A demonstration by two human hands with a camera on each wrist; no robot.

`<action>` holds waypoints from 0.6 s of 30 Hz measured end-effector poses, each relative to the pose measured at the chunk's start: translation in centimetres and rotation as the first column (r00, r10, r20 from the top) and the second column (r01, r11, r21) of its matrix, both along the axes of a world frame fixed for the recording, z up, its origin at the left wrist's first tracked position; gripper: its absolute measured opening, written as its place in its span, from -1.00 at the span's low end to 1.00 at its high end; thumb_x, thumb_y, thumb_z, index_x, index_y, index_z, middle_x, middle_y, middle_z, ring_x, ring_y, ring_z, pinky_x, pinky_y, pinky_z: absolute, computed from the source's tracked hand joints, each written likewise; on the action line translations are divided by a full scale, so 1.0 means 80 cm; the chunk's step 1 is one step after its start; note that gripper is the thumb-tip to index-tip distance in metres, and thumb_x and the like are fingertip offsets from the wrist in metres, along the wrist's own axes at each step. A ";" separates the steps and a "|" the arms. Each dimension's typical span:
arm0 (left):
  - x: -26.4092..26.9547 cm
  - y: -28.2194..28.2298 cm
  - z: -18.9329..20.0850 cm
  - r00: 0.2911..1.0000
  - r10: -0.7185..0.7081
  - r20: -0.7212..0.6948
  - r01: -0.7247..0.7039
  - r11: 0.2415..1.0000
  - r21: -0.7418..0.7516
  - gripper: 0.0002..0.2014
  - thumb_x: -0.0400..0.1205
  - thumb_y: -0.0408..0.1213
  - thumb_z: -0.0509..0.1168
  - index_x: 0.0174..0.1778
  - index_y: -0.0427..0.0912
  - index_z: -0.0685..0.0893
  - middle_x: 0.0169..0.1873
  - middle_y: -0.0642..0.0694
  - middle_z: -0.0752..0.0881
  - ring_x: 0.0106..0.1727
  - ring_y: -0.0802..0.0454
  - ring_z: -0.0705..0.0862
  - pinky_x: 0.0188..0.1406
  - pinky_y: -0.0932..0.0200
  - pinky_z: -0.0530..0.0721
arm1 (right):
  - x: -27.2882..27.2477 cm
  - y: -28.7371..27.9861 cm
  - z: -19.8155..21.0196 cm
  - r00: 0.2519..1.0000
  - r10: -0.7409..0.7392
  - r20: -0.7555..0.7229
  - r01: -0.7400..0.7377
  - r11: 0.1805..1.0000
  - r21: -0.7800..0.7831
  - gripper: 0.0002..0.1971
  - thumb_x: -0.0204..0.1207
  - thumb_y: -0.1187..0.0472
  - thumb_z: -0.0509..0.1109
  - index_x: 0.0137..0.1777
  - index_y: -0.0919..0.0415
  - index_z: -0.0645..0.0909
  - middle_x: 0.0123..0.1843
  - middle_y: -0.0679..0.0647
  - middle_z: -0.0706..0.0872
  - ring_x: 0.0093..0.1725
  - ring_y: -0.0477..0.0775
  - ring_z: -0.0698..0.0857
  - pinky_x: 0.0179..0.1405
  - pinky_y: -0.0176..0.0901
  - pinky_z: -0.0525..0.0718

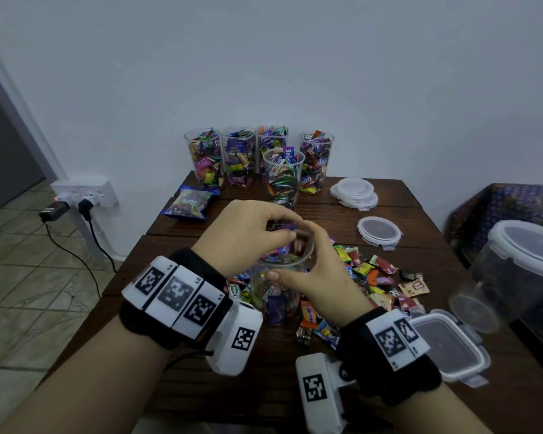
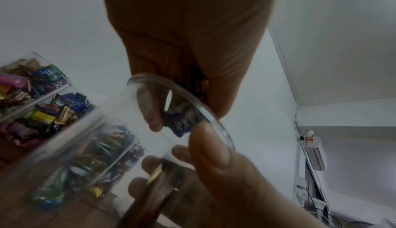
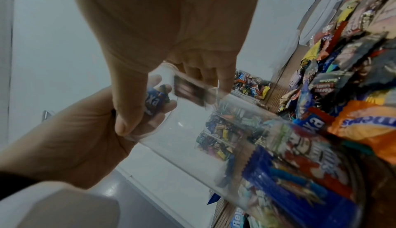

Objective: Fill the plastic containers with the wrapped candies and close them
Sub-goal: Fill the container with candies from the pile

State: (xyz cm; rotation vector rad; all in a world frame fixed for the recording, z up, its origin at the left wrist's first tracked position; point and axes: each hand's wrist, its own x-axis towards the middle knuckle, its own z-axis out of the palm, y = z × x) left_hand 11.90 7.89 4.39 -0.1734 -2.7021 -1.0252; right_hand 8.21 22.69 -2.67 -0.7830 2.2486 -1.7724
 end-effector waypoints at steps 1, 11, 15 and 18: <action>0.000 0.000 -0.001 1.000 0.000 -0.001 0.000 1.000 -0.005 -0.80 0.56 -0.20 0.39 0.08 0.10 0.77 0.01 0.14 0.78 0.04 0.28 0.68 0.17 0.10 0.64 | 0.000 0.000 -0.001 1.000 0.000 -0.001 0.000 1.000 -0.004 -0.13 0.26 0.05 0.63 0.53 -0.04 0.23 0.32 -0.30 0.53 0.31 -0.40 0.50 0.19 -0.44 0.53; -0.003 -0.002 -0.011 0.992 0.068 -0.107 -0.038 0.966 0.258 -0.88 0.59 -0.19 0.38 -0.01 0.06 0.77 -0.12 0.08 0.80 -0.07 0.25 0.75 0.07 0.15 0.72 | -0.001 0.000 -0.001 1.000 -0.015 -0.022 0.015 1.000 0.016 -0.05 0.18 -0.14 0.60 0.54 -0.05 0.21 0.39 -0.27 0.50 0.37 -0.32 0.48 0.36 -0.26 0.47; -0.003 -0.014 -0.016 0.944 0.205 -0.259 -0.136 0.956 0.260 -0.88 0.62 -0.25 0.34 -0.05 0.06 0.76 -0.01 0.27 0.69 0.02 0.50 0.62 0.05 0.59 0.51 | 0.004 -0.002 -0.004 0.999 -0.037 -0.011 0.038 0.999 0.026 0.01 0.18 -0.17 0.56 0.59 -0.04 0.11 0.33 -0.33 0.44 0.38 -0.26 0.45 0.37 -0.25 0.44; -0.001 -0.025 -0.025 0.934 0.269 -0.237 -0.233 0.958 0.166 -0.83 0.65 -0.25 0.29 0.06 -0.02 0.77 0.10 0.21 0.63 0.08 0.42 0.55 0.03 0.68 0.37 | 0.006 0.000 -0.002 1.000 -0.015 0.005 0.014 0.997 0.074 -0.01 0.28 -0.05 0.59 0.61 -0.07 0.05 0.35 -0.31 0.43 0.37 -0.27 0.41 0.31 -0.33 0.40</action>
